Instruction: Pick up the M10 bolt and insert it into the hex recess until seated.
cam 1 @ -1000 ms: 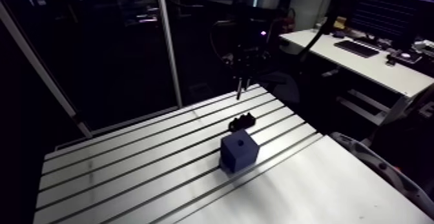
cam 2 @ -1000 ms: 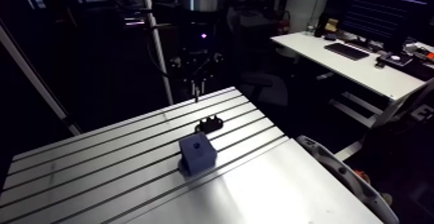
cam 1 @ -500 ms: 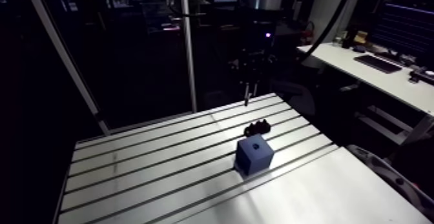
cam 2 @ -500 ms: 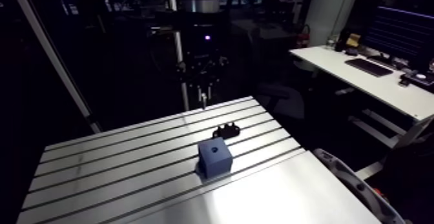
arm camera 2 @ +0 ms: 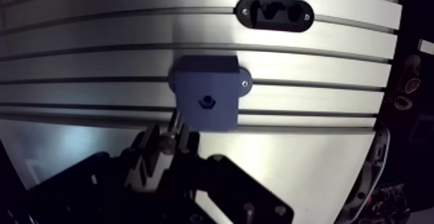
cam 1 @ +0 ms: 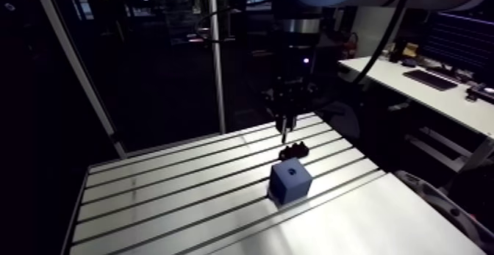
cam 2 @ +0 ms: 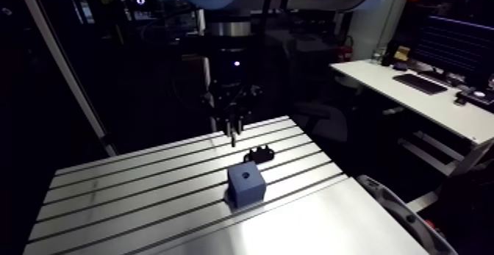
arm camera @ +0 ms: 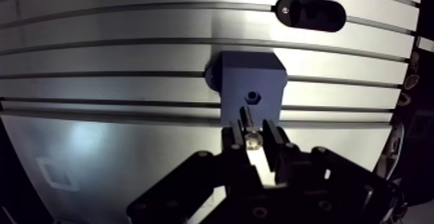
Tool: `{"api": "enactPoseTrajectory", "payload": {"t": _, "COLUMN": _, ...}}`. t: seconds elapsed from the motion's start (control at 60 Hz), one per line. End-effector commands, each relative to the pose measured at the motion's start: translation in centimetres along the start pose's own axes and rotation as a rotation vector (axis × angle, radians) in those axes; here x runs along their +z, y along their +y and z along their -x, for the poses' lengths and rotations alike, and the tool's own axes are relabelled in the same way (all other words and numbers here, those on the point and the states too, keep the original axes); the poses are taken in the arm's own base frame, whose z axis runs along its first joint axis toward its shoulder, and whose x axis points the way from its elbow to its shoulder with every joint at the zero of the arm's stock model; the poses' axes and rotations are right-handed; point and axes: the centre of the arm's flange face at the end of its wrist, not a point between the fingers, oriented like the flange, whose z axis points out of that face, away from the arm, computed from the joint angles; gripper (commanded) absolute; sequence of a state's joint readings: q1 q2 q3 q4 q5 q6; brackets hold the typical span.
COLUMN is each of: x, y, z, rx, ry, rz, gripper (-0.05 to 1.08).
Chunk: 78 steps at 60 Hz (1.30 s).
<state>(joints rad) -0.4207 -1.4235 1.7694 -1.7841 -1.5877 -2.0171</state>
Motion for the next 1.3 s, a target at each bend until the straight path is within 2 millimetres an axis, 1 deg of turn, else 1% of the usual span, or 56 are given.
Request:
{"api": "enactPoseTrajectory", "payload": {"t": 0.017, "x": 1.6, "y": -0.1, "z": 0.7, "rx": 0.003, "ry": 0.0, "rz": 0.007, "gripper": 0.94}}
{"api": "enactPoseTrajectory", "payload": {"t": 0.083, "x": 1.9, "y": 0.2, "z": 0.5, "rx": 0.006, "ry": 0.048, "rz": 0.031, "gripper": 0.95}}
{"api": "enactPoseTrajectory", "payload": {"t": 0.217, "x": 2.3, "y": 0.4, "z": 0.6, "rx": 0.01, "ry": 0.076, "rz": 0.045, "gripper": 0.95}}
{"api": "enactPoseTrajectory", "payload": {"t": 0.4, "x": 3.1, "y": 0.6, "z": 0.6, "rx": 0.012, "ry": 0.065, "rz": 0.031, "gripper": 0.96}}
{"api": "enactPoseTrajectory", "payload": {"t": 0.6, "x": 3.0, "y": 0.5, "z": 0.7, "rx": 0.009, "ry": 0.068, "rz": 0.029, "gripper": 1.0}}
{"api": "enactPoseTrajectory", "payload": {"t": 0.717, "x": 3.7, "y": 0.7, "z": 1.0, "rx": 0.008, "ry": 0.054, "rz": 0.026, "gripper": 1.0}}
{"api": "enactPoseTrajectory", "payload": {"t": 0.85, "x": 4.1, "y": 0.8, "z": 1.1, "rx": 0.007, "ry": 0.047, "rz": 0.023, "gripper": 1.0}}
{"api": "enactPoseTrajectory", "payload": {"t": 1.167, "x": 3.9, "y": 0.9, "z": 1.2, "rx": 0.011, "ry": 0.054, "rz": 0.031, "gripper": 0.99}}
{"api": "enactPoseTrajectory", "payload": {"t": 1.3, "x": 4.2, "y": 1.0, "z": 1.1, "rx": 0.009, "ry": 0.048, "rz": 0.028, "gripper": 0.99}}
